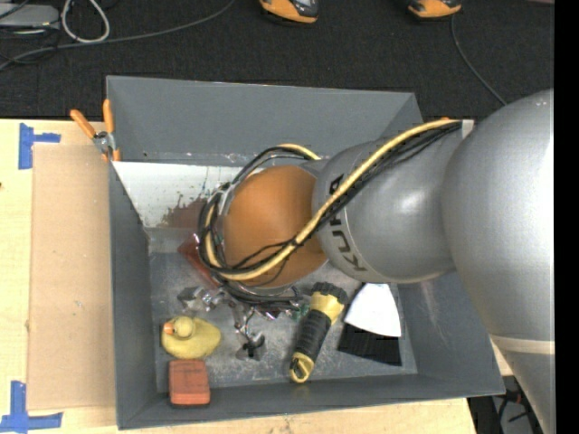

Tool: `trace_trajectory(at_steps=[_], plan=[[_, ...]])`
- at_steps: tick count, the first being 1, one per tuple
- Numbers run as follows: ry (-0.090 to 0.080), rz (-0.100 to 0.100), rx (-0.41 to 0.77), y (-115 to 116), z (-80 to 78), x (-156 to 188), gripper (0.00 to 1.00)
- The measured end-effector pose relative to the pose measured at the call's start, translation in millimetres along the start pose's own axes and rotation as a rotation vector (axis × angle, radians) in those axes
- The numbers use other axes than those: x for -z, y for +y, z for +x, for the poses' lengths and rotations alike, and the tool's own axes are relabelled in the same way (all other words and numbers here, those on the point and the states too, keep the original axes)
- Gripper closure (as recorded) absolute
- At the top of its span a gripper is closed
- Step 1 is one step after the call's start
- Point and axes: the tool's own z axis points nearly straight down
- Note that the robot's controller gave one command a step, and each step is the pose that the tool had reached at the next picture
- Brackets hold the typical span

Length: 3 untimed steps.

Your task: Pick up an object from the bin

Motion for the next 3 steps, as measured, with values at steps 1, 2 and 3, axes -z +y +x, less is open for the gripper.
trace_trajectory(at_steps=[1, 2, 3], plan=[[-0.002, -0.001, 0.034, 17.9, -16.0, -18.1, 0.0], [-0.024, 0.007, 0.121, 39.1, 2.9, -28.3, 0.0], [-0.03, 0.017, 0.167, 53.6, -0.9, -26.3, 0.0]])
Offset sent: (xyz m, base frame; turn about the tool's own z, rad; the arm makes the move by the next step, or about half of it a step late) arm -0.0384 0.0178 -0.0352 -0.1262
